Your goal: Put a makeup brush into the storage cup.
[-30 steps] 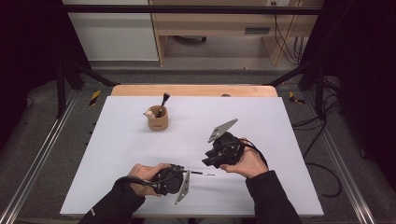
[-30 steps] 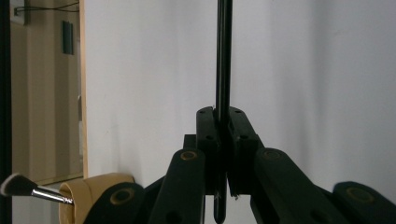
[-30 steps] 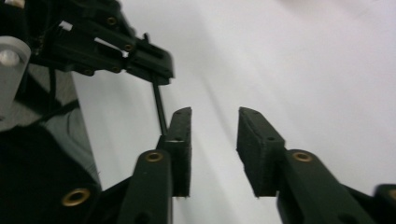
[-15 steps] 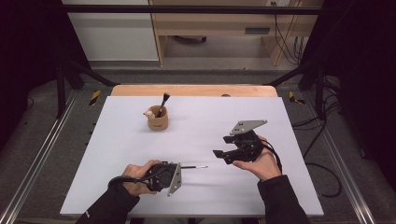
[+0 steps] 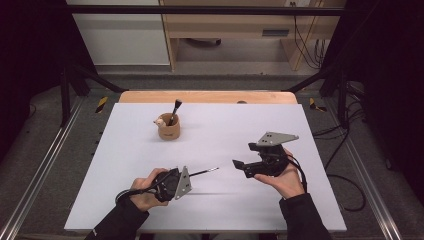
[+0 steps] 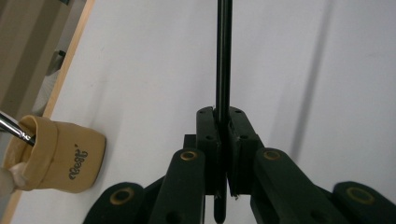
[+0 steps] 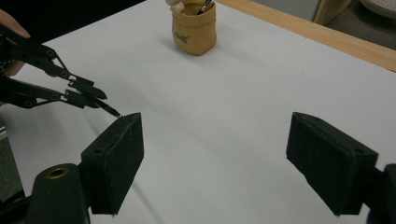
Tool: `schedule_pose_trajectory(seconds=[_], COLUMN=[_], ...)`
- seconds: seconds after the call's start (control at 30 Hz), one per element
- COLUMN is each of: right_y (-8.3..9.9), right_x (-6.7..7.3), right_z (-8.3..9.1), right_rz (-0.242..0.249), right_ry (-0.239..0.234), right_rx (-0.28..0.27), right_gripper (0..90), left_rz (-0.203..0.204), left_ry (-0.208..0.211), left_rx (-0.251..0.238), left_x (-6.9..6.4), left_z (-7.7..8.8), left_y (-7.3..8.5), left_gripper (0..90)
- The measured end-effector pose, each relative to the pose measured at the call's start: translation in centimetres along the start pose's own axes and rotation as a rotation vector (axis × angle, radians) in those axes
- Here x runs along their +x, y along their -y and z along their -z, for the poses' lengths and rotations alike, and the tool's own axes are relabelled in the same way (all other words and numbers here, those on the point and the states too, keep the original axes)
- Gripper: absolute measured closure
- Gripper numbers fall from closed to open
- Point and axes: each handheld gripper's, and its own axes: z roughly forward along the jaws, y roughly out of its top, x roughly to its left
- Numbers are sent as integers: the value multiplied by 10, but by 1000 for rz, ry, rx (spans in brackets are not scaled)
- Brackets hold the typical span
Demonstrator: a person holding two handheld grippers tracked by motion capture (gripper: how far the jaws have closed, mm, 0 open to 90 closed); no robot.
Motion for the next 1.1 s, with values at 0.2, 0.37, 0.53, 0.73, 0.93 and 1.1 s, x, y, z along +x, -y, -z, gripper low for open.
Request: schedule_pose_trajectory(seconds=[0.2,0.37,0.53,0.73,0.93,1.1], right_y=[8,12,16,19,21,21], right_x=[-1,0,2,5,8,11], right_z=[1,2,2,-1,-6,-8], right_rz=[-23,-55,-86,-111,-135,-154], right_ry=[28,33,38,41,41,36], right_rx=[-33,-66,-101,-123,-133,-158], right_gripper=[158,154,155,162,162,174], left_rz=[134,206,284,378,448,492], left_ry=[8,2,5,2,-11,-17], left_rx=[-40,-53,-72,-102,-132,-142], left_x=[3,5,6,7,7,7], left_z=[-1,-1,-1,-2,-2,-2], left_y=[4,6,8,9,8,6], left_gripper=[848,848,848,848,848,848])
